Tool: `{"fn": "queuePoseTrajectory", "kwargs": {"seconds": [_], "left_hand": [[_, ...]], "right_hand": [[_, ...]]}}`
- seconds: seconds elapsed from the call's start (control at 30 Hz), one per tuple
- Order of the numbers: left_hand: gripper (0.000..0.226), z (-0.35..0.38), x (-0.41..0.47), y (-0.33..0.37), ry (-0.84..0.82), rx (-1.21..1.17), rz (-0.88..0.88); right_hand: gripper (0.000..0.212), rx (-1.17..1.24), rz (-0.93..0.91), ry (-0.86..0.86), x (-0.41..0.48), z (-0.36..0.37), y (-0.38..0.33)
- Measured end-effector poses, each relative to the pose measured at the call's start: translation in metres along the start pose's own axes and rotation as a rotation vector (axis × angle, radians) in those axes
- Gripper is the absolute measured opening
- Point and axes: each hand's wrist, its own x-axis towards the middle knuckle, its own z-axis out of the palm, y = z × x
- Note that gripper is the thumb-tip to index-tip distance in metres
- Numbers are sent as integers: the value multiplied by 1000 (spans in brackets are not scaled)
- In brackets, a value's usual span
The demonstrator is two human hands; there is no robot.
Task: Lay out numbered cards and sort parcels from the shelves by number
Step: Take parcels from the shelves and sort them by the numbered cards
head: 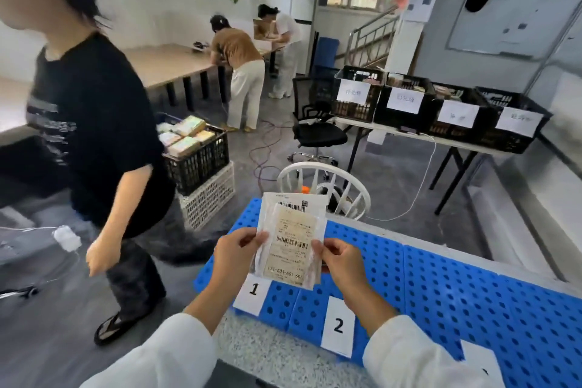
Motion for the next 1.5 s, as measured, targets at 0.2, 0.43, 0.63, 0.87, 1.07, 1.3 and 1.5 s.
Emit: {"fn": "queuePoseTrajectory", "kwargs": {"seconds": [0.2, 0.43, 0.63, 0.87, 1.07, 1.3, 1.5], "left_hand": [[18, -4, 61, -12, 23, 5, -13], [14, 2, 152, -25, 41, 41, -101], [17, 14, 224, -52, -35, 115, -157], [31, 33, 291, -116, -173, 185, -304], [32, 53, 335, -170, -338, 310, -386], [10, 71, 366, -198, -449, 346, -386], [6, 75, 372, -221, -477, 372, -423]], "right_hand": [[18, 6, 46, -49, 66, 30, 3], [29, -6, 50, -34, 149, 66, 3], [37, -47, 81, 24, 204, 88, 15], [38, -234, 245, 26, 266, 114, 65], [37, -391, 383, 29, 304, 130, 105], [32, -520, 471, 46, 330, 146, 137], [29, -536, 521, 99, 328, 148, 152]]}}
